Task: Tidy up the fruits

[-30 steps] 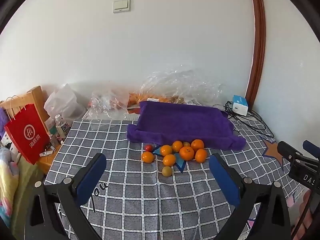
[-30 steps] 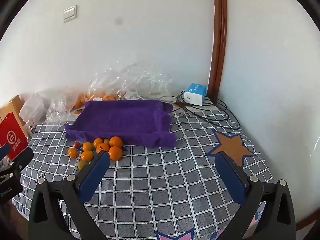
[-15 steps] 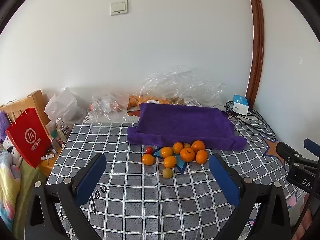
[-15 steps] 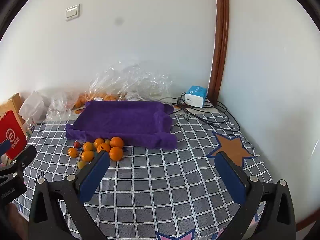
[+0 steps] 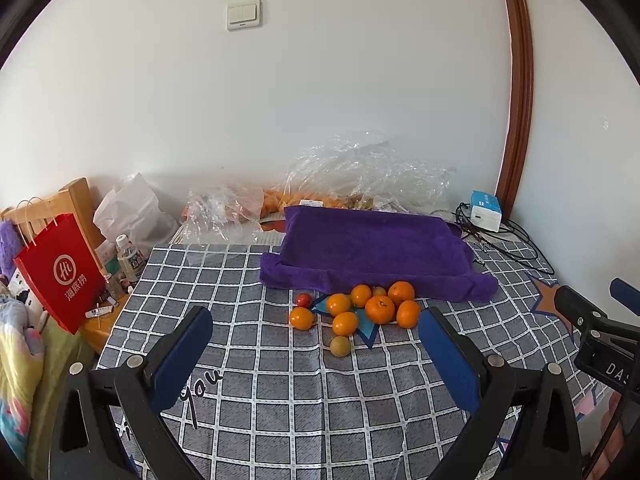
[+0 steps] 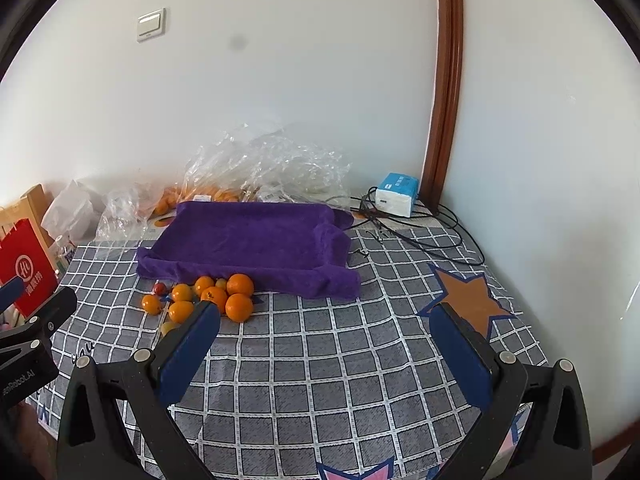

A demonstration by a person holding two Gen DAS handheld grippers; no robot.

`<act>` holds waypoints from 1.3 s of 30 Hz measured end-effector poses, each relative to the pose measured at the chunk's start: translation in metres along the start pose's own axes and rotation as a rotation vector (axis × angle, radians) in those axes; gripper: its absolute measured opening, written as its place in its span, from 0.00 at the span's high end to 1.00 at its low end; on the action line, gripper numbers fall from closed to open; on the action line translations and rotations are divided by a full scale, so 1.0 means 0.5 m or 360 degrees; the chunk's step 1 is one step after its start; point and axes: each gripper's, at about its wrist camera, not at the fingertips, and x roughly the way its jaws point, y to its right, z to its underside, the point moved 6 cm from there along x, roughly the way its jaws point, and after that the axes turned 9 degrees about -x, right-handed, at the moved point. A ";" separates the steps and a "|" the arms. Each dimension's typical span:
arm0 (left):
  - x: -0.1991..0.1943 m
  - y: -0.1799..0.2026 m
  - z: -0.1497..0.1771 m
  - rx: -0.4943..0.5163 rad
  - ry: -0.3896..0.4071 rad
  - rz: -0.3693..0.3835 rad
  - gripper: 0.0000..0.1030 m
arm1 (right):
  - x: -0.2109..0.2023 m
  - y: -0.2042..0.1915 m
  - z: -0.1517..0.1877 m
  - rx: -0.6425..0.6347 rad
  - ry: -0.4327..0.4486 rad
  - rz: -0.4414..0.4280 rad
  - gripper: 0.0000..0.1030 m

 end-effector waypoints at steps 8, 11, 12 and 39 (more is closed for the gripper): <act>-0.007 -0.002 -0.003 -0.0001 0.0009 -0.0001 0.00 | -0.009 -0.005 -0.007 0.0002 0.0017 -0.0008 0.00; -0.009 -0.003 -0.002 0.0002 0.0017 -0.0002 0.00 | -0.009 -0.008 -0.008 0.0004 0.0022 -0.0009 0.00; -0.009 -0.004 -0.002 -0.0001 0.0015 -0.0002 0.00 | -0.009 -0.009 -0.008 -0.0001 0.0019 -0.0005 0.00; -0.008 -0.029 0.000 -0.0065 -0.0003 0.0009 0.00 | -0.009 -0.026 -0.005 -0.0026 0.0021 -0.0012 0.00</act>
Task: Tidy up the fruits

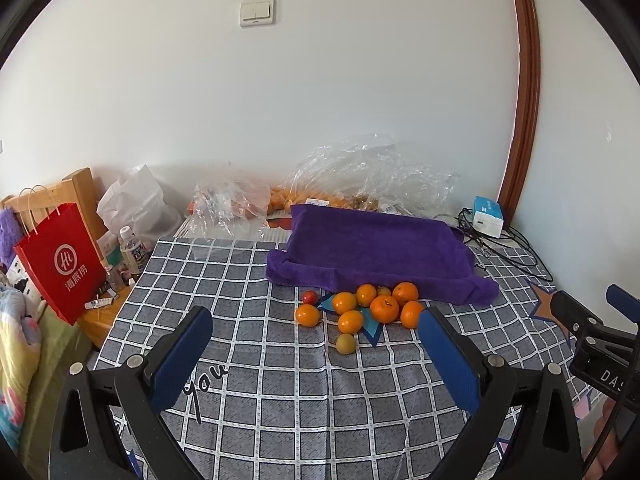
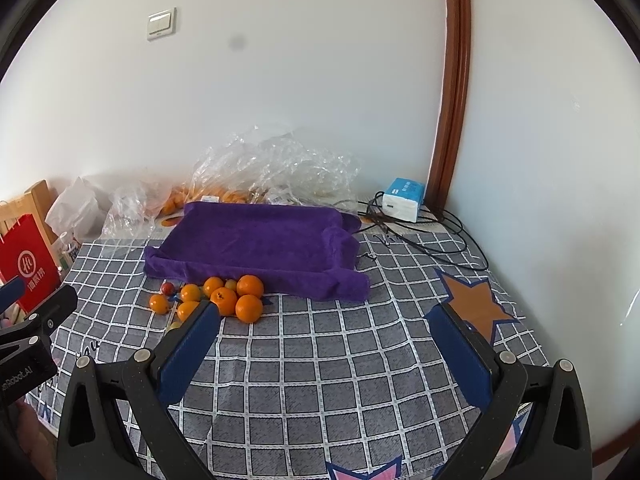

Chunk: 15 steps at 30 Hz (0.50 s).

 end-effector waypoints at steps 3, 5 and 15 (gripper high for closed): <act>0.001 -0.004 -0.001 -0.0001 0.0005 -0.0012 0.00 | 0.000 -0.002 0.000 -0.0009 0.0002 -0.0008 0.00; 0.001 -0.004 -0.002 -0.0005 0.0001 -0.0013 0.00 | -0.001 -0.002 -0.003 -0.0010 0.0004 0.0000 0.00; 0.009 -0.012 0.007 -0.0021 -0.0006 -0.0019 0.00 | 0.004 -0.007 0.001 0.0009 -0.0004 -0.0016 0.00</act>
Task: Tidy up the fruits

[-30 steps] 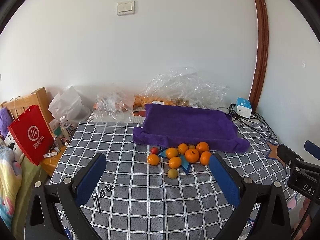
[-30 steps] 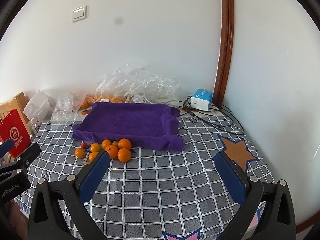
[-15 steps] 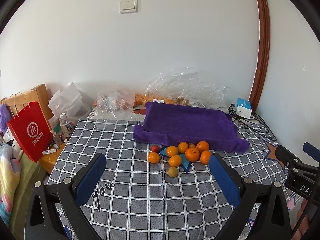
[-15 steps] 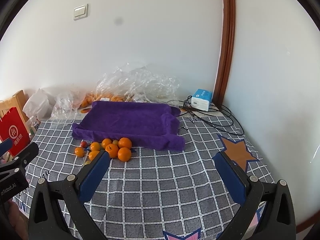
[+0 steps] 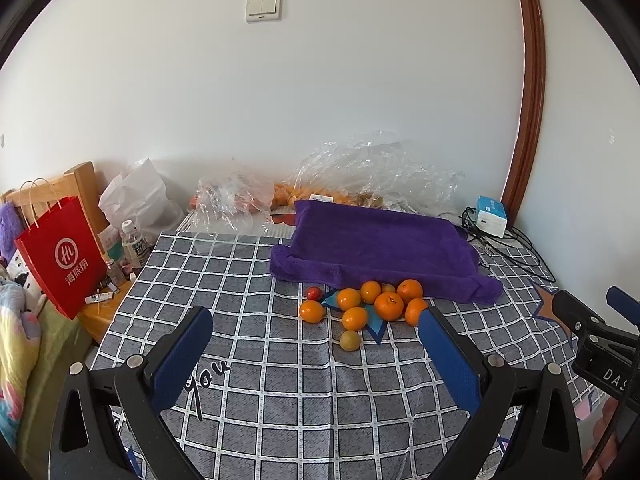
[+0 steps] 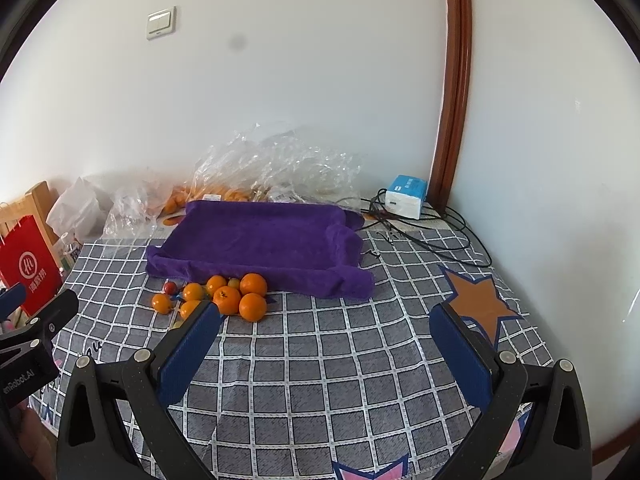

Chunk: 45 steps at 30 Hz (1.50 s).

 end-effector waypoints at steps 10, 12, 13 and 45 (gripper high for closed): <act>0.028 -0.010 0.006 0.0000 -0.0006 -0.0042 0.00 | 0.027 -0.016 0.014 0.0018 0.0014 -0.0044 0.00; 0.041 -0.012 0.010 -0.0009 -0.0030 -0.0038 0.00 | 0.035 -0.022 0.019 -0.0011 0.0015 -0.0036 0.00; 0.049 -0.014 0.012 -0.0010 -0.0038 -0.0043 0.00 | 0.041 -0.027 0.020 -0.0032 0.0019 -0.0046 0.00; 0.333 -0.147 0.105 -0.0117 -0.0490 -0.0119 0.42 | 0.395 -0.150 0.097 -0.0066 -0.0366 -0.0475 0.49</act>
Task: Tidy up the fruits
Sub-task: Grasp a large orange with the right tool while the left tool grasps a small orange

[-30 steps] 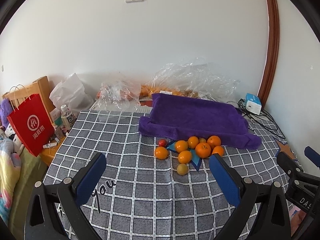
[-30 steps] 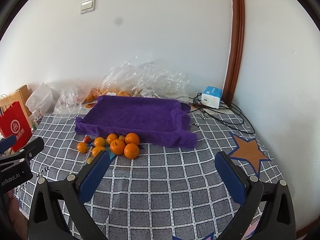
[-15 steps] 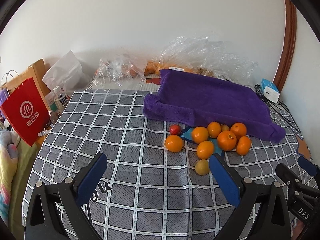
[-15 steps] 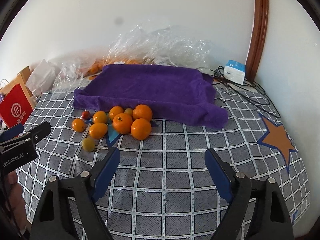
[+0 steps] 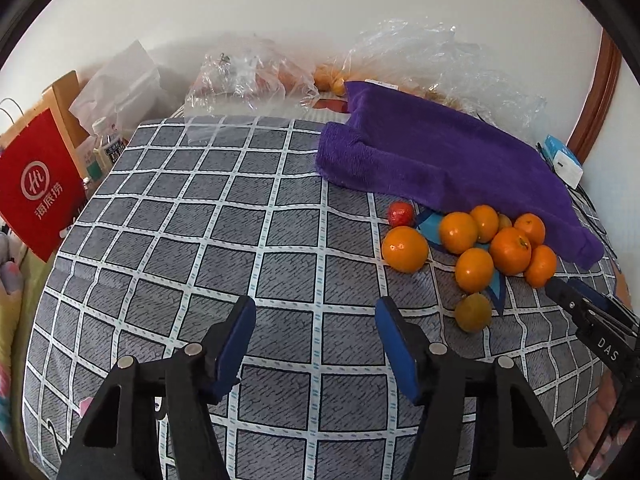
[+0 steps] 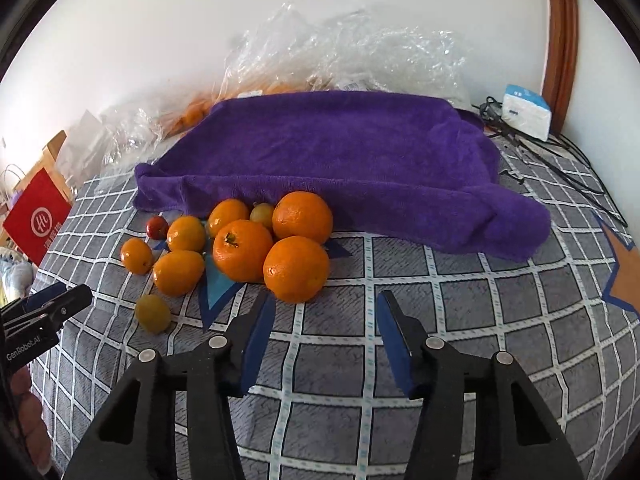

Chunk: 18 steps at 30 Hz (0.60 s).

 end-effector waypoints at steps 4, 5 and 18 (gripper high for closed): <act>0.023 -0.008 0.009 0.0002 -0.0027 0.0046 0.42 | 0.023 -0.012 -0.007 -0.0056 -0.0014 -0.0021 0.49; 0.030 -0.011 0.013 0.0001 -0.0041 0.0039 0.42 | 0.030 -0.016 -0.008 -0.0071 -0.0024 -0.0030 0.49; 0.036 -0.017 0.026 0.0029 0.0026 -0.0011 0.30 | 0.068 -0.042 -0.022 -0.0164 -0.0039 -0.0011 0.55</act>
